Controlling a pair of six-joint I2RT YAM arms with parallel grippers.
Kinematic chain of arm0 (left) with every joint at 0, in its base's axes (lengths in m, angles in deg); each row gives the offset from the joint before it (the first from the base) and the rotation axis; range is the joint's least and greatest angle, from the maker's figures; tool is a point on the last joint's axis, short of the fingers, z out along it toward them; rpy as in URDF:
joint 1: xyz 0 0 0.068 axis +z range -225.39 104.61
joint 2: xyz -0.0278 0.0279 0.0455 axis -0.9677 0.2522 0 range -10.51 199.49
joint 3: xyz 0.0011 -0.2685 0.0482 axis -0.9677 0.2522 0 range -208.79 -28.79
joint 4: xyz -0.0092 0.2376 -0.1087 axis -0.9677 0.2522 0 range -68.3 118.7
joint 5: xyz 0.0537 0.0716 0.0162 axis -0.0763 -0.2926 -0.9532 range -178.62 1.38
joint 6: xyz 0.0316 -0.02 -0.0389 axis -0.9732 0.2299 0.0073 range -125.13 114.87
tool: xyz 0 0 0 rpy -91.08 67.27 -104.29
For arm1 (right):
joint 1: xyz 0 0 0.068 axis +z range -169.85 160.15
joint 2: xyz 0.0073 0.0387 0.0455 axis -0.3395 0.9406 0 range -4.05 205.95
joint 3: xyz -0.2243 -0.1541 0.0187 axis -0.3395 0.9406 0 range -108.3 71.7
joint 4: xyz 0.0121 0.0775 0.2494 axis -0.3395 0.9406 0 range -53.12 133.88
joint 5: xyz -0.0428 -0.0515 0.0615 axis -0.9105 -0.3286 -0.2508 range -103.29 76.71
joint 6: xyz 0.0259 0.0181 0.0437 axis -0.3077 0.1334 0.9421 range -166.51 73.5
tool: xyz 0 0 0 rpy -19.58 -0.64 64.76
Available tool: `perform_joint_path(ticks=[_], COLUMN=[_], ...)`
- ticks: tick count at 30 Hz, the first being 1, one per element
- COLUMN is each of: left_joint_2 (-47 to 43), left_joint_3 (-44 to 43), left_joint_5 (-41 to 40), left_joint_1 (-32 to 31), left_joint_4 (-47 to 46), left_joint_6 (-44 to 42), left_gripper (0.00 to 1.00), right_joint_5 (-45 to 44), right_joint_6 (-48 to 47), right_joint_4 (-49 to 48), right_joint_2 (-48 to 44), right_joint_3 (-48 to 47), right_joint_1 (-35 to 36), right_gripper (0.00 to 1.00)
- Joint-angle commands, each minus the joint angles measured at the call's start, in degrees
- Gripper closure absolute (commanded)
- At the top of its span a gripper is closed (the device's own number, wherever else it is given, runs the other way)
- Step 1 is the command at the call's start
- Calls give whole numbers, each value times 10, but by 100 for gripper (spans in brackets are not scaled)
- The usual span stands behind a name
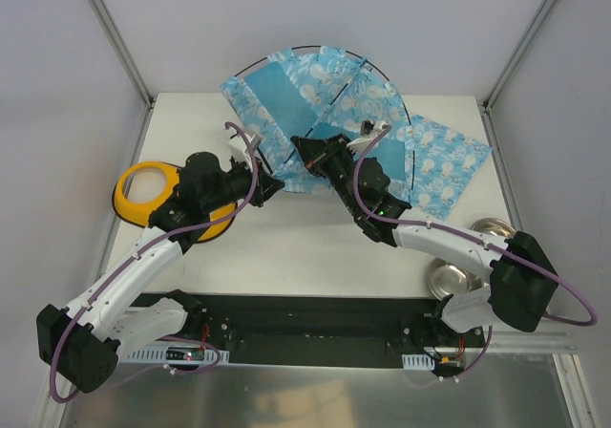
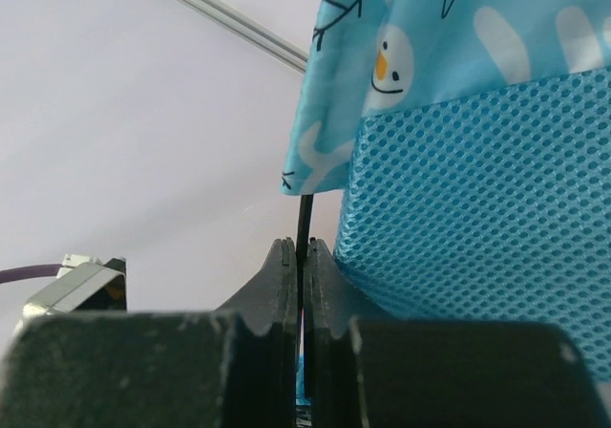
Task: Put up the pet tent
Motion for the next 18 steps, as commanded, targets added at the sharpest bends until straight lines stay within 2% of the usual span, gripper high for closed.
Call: perform_joint_path(ticks=[1,9,18], left_joint_2=[-20,-15,1], left_joint_3=[-10,-18,-32], left_joint_5=[8,10,22], left_joint_1=[-4,-4,-3], left_joint_4=[-5,-11,-30], left_joint_6=[-1,4,16], left_gripper=[100,100,100], right_joint_5=[-39,-6,19], right_joint_6=[-57,-62,-108], right_joint_4=[12,18,20], right_joint_2=[-3,9,14], right_joint_3=[5,-2,-3], right_joint_1=[-31,-28,3], right_gripper=[100,100,100])
